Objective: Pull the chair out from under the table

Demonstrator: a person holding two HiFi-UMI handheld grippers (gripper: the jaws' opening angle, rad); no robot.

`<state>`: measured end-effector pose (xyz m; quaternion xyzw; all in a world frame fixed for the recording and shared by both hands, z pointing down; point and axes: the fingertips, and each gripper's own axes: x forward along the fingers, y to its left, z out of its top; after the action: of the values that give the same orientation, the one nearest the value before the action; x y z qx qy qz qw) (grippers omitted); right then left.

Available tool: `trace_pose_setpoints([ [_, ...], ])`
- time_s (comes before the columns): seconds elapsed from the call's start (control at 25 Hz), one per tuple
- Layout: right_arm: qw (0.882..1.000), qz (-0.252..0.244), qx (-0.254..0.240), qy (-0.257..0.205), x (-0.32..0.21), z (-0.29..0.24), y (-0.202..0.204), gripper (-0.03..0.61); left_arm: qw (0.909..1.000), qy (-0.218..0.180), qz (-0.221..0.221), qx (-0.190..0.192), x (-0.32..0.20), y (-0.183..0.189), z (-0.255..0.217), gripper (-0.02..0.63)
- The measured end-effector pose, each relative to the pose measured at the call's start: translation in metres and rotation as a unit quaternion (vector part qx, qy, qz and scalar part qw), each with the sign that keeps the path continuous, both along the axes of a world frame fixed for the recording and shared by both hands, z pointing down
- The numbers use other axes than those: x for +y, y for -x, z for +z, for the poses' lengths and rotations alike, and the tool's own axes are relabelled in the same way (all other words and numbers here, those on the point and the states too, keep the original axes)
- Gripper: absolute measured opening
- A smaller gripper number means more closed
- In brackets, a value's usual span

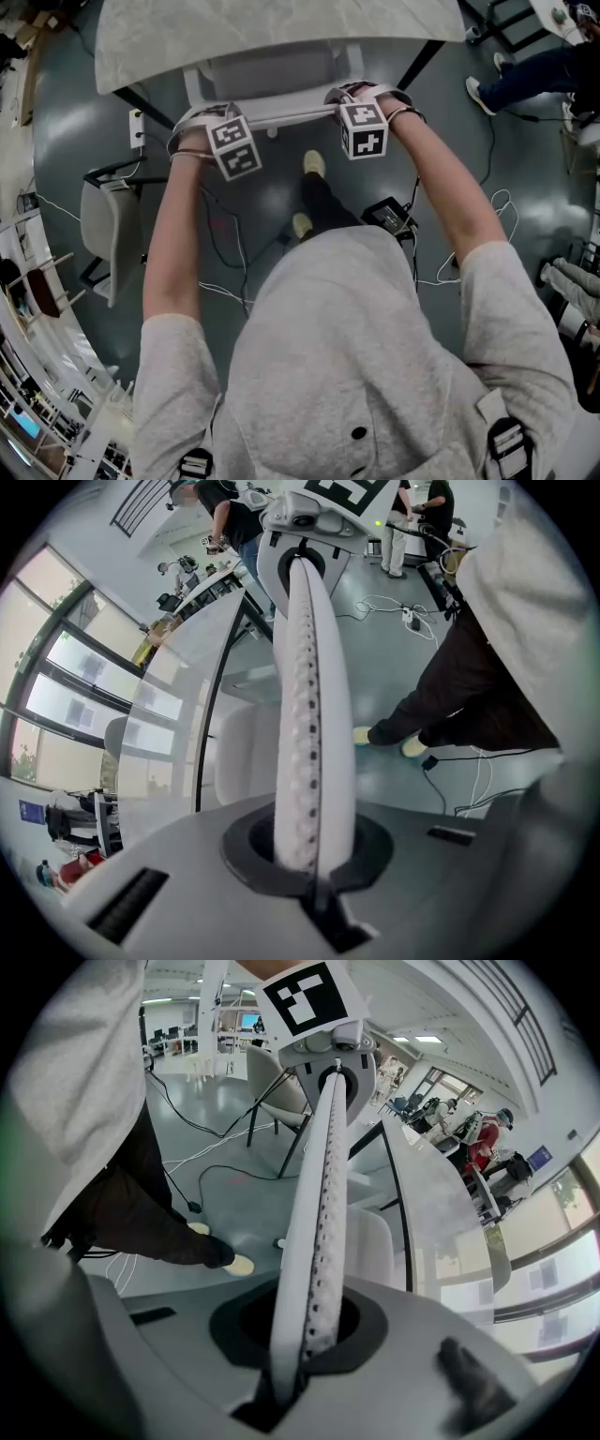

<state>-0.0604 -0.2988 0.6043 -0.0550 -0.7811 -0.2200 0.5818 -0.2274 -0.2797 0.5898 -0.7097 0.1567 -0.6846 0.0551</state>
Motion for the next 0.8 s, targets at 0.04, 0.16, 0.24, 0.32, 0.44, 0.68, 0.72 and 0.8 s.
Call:
trace_pose_setpoints([
  [0.04,1.000,-0.001,0.000,-0.001,0.004,0.000,0.000,0.040,1.0000,0.000,0.000,0.000,0.004,0.000,0.000,0.017],
  [0.16,1.000,-0.002,-0.002,-0.003,0.018,0.001,0.001,0.040,1.0000,-0.003,0.000,0.001,0.018,0.000,0.002,0.017],
  [0.24,1.000,-0.001,-0.001,-0.002,0.026,0.000,0.000,0.040,1.0000,-0.004,0.000,0.001,0.026,-0.001,0.002,0.017],
  [0.32,1.000,0.000,0.002,0.001,0.034,0.001,-0.002,0.040,1.0000,-0.004,-0.001,0.001,0.033,-0.002,0.002,0.017],
  [0.44,1.000,0.001,-0.001,-0.001,0.046,0.000,-0.003,0.041,1.0000,-0.003,0.002,0.001,0.044,-0.004,0.003,0.017],
  [0.68,1.000,0.004,-0.003,-0.005,0.067,0.001,-0.004,0.040,1.0000,-0.006,0.007,-0.001,0.063,-0.004,0.002,0.017],
  [0.72,1.000,0.005,-0.004,-0.006,0.070,0.002,-0.004,0.040,0.9999,-0.008,0.008,0.000,0.066,-0.005,0.002,0.017],
  [0.8,1.000,0.006,-0.003,-0.004,0.077,0.003,-0.005,0.040,0.9999,-0.008,0.008,0.000,0.072,-0.006,0.003,0.017],
])
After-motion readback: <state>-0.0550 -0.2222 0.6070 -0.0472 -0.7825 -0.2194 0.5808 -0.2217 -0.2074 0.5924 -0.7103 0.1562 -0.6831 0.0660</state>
